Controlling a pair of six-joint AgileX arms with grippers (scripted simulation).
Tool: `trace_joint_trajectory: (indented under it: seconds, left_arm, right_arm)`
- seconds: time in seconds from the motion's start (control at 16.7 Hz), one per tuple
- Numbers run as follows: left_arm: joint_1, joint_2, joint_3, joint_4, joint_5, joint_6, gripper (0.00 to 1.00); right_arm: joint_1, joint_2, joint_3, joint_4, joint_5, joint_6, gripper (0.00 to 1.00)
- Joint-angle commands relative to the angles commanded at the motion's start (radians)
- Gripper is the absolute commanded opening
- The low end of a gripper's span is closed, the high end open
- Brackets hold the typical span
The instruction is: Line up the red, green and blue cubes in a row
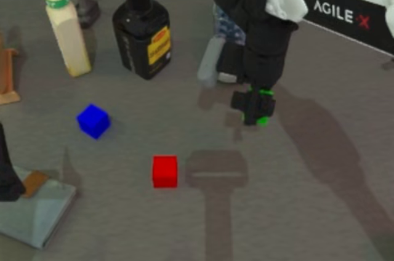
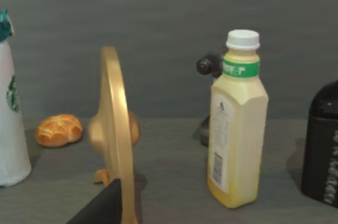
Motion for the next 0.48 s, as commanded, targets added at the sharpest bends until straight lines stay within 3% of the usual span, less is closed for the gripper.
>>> trace_joint_trajectory:
  seconds: [0.3,0.48]
  left_arm:
    - [0.0,0.0,0.0,0.0,0.0,0.0,1.0]
    - [0.0,0.0,0.0,0.0,0.0,0.0,1.0]
  right_arm:
    - [0.166,-0.099,-0.108,0.014,-0.001,-0.064,0.0]
    - [0.205,-0.125,-0.139,0.017,-0.002,-0.083,0.0]
